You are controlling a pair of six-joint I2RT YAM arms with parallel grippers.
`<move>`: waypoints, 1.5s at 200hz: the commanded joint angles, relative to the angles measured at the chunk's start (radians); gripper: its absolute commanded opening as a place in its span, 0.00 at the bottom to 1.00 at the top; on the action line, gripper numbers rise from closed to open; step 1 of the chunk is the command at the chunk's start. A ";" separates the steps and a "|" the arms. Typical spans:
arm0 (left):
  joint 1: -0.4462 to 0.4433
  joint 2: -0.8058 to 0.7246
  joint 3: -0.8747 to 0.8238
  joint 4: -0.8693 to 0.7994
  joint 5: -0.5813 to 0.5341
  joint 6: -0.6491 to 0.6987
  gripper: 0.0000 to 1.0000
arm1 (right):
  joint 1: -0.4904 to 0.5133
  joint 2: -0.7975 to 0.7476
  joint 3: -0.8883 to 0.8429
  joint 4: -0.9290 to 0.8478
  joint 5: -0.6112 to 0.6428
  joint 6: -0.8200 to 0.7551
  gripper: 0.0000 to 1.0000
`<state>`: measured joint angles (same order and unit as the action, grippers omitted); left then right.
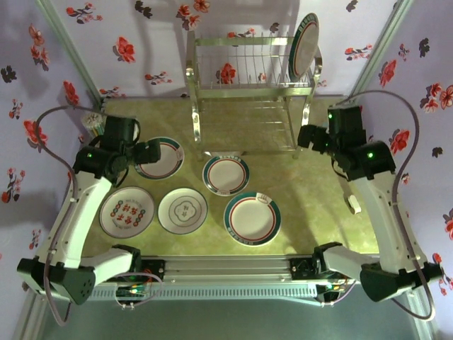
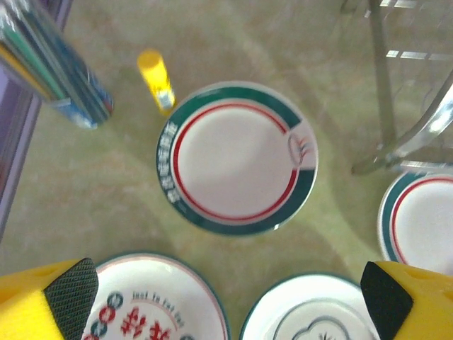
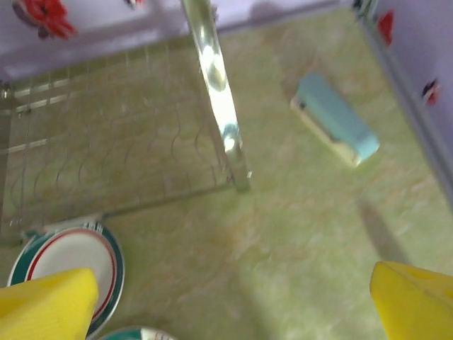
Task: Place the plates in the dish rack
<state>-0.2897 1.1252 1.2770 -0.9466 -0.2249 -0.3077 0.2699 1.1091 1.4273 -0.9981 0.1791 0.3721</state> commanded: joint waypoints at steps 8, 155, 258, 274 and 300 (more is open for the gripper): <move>0.007 -0.065 -0.085 -0.086 0.050 -0.074 1.00 | -0.005 -0.056 -0.149 0.109 -0.192 0.108 0.99; -0.155 -0.134 -0.398 0.219 0.403 -0.322 1.00 | 0.056 -0.243 -0.845 0.285 -0.389 0.411 0.83; -0.193 -0.143 -0.471 0.394 0.424 -0.476 1.00 | 0.159 -0.216 -1.015 0.478 -0.450 0.467 0.59; -0.192 -0.141 -0.482 0.411 0.427 -0.487 1.00 | 0.163 -0.218 -1.028 0.490 -0.455 0.470 0.57; -0.192 -0.137 -0.488 0.428 0.426 -0.499 1.00 | 0.164 -0.215 -1.038 0.492 -0.459 0.461 0.54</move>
<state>-0.4736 0.9825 0.8078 -0.5541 0.1875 -0.7776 0.4259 0.8959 0.4068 -0.5312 -0.2665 0.8230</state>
